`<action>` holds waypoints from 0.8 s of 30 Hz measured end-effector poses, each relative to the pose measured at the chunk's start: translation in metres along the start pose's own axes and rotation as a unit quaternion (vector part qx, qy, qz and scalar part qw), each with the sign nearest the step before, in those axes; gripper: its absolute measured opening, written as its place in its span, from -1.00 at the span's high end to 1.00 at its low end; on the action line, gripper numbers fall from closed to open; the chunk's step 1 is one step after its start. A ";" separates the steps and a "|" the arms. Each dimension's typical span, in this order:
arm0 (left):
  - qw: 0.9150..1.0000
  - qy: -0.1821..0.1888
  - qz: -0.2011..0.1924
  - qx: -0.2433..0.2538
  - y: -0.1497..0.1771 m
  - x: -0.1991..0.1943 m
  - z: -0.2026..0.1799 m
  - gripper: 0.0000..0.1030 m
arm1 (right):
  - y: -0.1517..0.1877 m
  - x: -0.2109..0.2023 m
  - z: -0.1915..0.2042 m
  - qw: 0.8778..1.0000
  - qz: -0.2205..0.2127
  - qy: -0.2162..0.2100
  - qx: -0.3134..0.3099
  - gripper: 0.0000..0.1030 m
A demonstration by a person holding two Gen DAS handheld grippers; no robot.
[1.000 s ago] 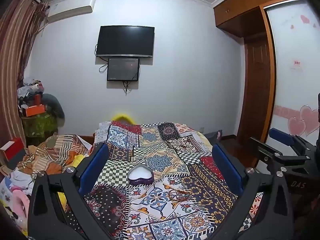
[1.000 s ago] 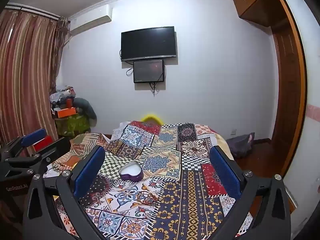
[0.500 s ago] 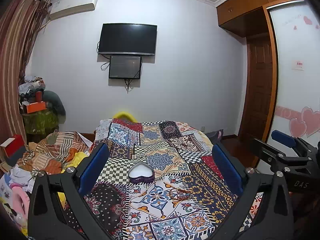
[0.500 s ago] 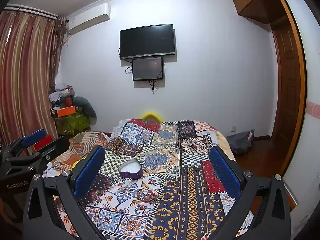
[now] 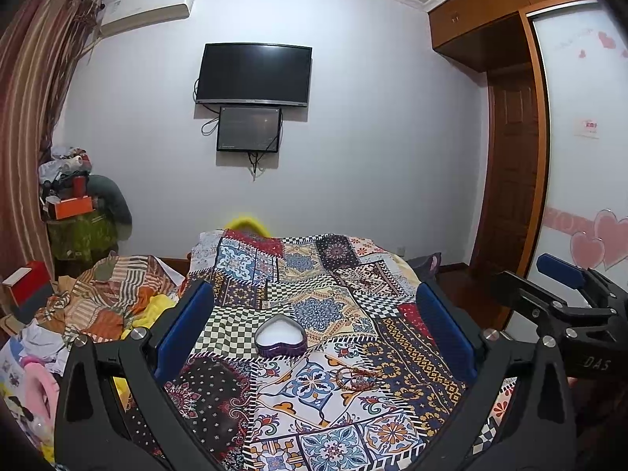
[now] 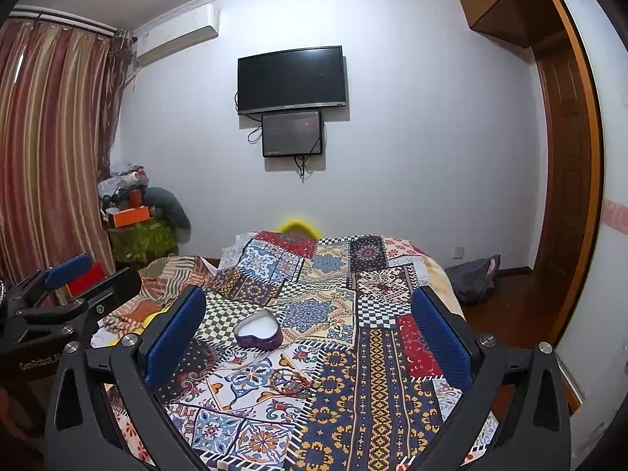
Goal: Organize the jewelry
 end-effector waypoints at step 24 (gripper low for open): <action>1.000 0.003 0.005 0.001 0.006 0.002 -0.001 -1.00 | -0.006 -0.002 0.001 1.000 0.003 -0.001 0.003 -1.00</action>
Point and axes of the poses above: each gripper's, at about its wrist camera, not at the fingertips, and x roughly the way its jaws point, z to its left, y to its underside, the point moved 5 cm from there along x, roughly the way its jaws point, and after that the axes turned 14 degrees about -z, right-handed, at the moved point
